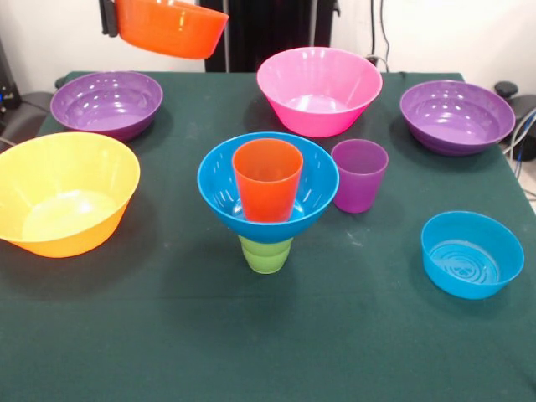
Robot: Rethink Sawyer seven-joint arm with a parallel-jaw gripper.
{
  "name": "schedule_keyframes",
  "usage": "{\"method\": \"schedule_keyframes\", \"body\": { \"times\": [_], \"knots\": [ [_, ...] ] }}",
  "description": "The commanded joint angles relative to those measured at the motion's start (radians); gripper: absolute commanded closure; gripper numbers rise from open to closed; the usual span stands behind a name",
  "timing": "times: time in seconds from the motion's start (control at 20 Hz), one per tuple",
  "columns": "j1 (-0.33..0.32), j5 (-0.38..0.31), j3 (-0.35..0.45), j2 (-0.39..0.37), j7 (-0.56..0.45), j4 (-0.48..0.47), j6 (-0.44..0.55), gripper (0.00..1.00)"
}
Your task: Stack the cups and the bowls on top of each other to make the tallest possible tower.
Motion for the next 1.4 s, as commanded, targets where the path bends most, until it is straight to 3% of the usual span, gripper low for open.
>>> {"method": "schedule_keyframes", "body": {
  "times": [0.05,0.55,1.4],
  "knots": [
    [0.062,-0.020,0.027,0.107,-0.003,-0.127,0.156,1.00],
    [0.091,-0.007,0.012,0.134,0.026,-0.167,0.182,1.00],
    [0.186,-0.009,-0.015,0.245,0.088,-0.395,0.252,1.00]
  ]
}}
